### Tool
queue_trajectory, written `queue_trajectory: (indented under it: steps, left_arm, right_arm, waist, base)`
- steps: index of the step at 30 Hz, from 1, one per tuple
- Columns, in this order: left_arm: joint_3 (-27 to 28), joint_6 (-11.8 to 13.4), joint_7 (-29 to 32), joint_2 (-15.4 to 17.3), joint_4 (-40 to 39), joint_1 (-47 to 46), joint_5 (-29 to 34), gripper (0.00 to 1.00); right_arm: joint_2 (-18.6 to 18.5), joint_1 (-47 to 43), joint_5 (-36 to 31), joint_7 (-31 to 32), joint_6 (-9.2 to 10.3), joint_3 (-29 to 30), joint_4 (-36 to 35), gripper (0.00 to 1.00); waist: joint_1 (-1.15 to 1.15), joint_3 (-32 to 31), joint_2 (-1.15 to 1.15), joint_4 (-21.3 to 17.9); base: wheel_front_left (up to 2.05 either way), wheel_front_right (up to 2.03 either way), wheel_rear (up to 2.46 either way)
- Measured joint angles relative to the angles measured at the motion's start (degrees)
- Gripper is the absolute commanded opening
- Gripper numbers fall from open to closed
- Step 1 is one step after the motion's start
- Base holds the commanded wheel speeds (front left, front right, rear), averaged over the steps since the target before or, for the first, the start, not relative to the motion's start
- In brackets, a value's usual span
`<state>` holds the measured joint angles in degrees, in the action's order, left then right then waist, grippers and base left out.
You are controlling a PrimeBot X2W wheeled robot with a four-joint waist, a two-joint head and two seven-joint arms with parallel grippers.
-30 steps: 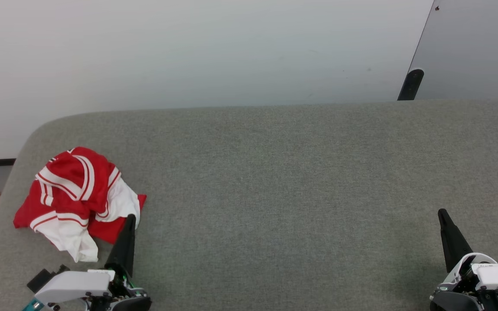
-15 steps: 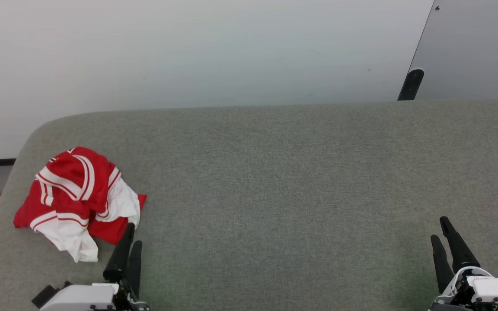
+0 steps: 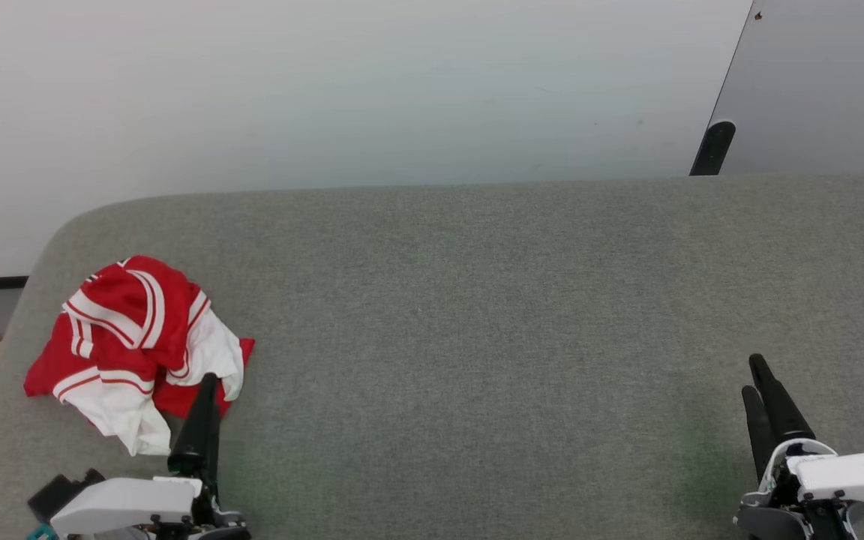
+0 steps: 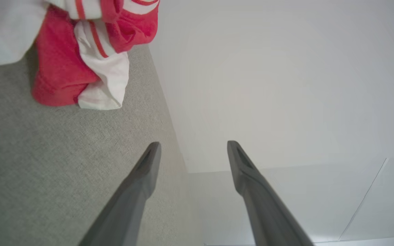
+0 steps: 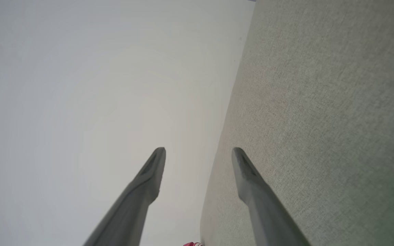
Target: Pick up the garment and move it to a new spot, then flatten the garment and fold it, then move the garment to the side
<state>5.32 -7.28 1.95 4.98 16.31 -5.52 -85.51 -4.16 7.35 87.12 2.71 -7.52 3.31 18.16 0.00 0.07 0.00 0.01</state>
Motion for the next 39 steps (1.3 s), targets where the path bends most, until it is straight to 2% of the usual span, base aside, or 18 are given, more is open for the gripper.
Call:
queue_trajectory:
  steps: [5,10,28,39]
  left_arm:
    - [-0.67,0.2,-1.34,1.26,0.64,-0.32,4.66,1.0]
    - [-0.75,0.69,-2.54,2.09,0.12,-0.55,12.12,1.0]
    - [-2.3,2.01,-6.14,4.54,0.53,-1.38,36.4,1.0]
    - [-3.16,2.75,-8.11,5.87,1.42,-2.48,45.75,1.0]
  right_arm:
    - [-1.31,1.04,-3.77,-1.6,0.0,-2.29,0.78,1.0]
    - [-2.56,2.18,-9.94,-3.25,0.0,-3.78,2.5,1.0]
    - [-3.16,5.41,-33.86,-6.84,0.0,-5.28,5.12,1.0]
    - [-3.87,7.25,-43.53,-8.81,0.0,-5.93,6.28,1.0]
  waist:
    - [0.0,-0.02,0.0,0.0]
    - [0.0,-0.02,0.0,0.02]
    - [0.0,0.2,0.0,-0.31]
    - [0.0,0.19,0.0,-0.51]
  base:
    - [0.0,0.0,0.0]
    - [0.0,0.0,0.0]
    - [0.0,0.0,0.0]
    - [0.0,0.0,0.0]
